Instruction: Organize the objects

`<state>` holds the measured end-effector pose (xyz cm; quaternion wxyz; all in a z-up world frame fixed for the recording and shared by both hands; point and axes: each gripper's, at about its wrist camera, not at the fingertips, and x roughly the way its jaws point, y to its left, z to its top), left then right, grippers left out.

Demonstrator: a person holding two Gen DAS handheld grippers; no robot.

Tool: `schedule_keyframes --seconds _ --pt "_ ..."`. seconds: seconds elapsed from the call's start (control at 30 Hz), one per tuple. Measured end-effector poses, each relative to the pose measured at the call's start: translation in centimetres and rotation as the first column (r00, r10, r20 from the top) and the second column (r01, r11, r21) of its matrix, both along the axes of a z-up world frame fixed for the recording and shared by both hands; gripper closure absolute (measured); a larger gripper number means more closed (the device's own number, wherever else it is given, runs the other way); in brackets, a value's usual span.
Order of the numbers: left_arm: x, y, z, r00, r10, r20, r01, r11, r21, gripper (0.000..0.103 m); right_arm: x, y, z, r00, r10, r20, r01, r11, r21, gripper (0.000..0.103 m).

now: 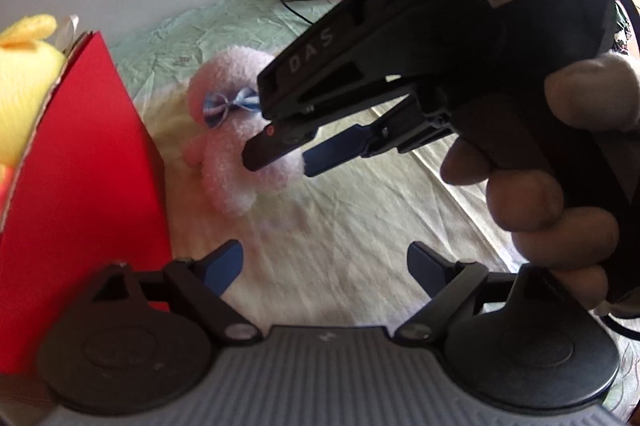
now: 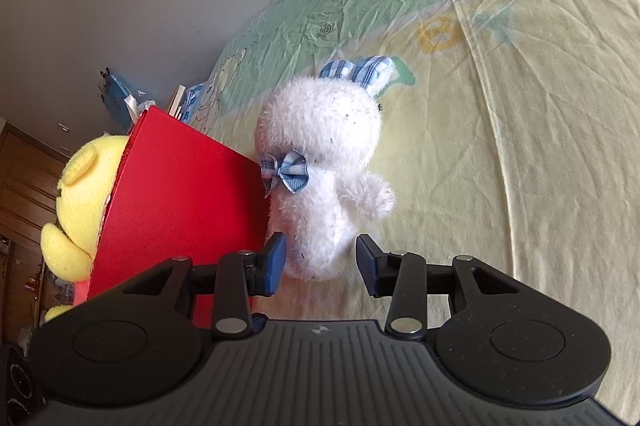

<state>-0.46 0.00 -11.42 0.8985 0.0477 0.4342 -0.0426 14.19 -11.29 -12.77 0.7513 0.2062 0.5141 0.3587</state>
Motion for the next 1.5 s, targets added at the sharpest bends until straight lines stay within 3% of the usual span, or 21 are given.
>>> schedule_keyframes --seconds 0.13,0.33,0.5,0.67,0.73,0.8,1.07,1.17,1.5 --pt "0.7 0.6 -0.4 1.000 -0.010 -0.024 0.010 1.000 -0.029 0.019 0.1 -0.2 -0.4 1.000 -0.006 -0.011 0.006 1.000 0.030 0.072" --pt "-0.1 0.9 0.4 0.999 -0.039 -0.011 0.038 0.994 -0.101 0.009 -1.9 -3.6 0.1 0.998 -0.064 -0.027 0.066 0.995 0.072 0.073" --pt "-1.8 1.3 2.0 0.997 -0.077 -0.018 0.073 0.979 -0.191 0.008 -5.1 -6.4 0.4 0.997 -0.064 -0.045 0.066 0.997 0.046 0.072" --pt "-2.4 1.3 2.9 0.996 -0.085 -0.023 0.078 0.972 -0.222 0.008 -6.8 -9.0 1.4 0.996 -0.086 -0.022 0.087 0.996 0.033 0.062" --pt "-1.9 1.2 3.0 0.997 -0.080 -0.012 0.075 0.970 -0.230 0.007 -6.1 -10.1 1.7 0.990 -0.140 -0.007 0.140 0.988 0.065 0.045" --pt "-0.8 1.4 3.0 0.998 -0.055 -0.007 0.052 0.966 -0.254 0.002 -4.9 -10.4 1.5 0.983 -0.182 -0.007 0.182 0.980 0.086 0.039" --pt "3.4 1.8 1.1 0.995 0.059 -0.079 -0.082 0.940 -0.330 0.005 -1.5 -7.4 -0.8 0.996 -0.074 -0.047 0.081 0.983 0.165 0.041" --pt "4.0 1.9 0.7 0.992 0.091 -0.089 -0.114 0.944 -0.310 0.014 -1.8 -6.2 -1.5 0.997 -0.017 -0.074 0.029 0.986 0.165 0.051" --pt "2.6 0.1 2.8 0.999 0.033 -0.038 -0.042 0.958 -0.284 0.023 -3.8 -7.6 0.4 0.999 -0.023 -0.039 0.029 0.987 0.159 0.057"
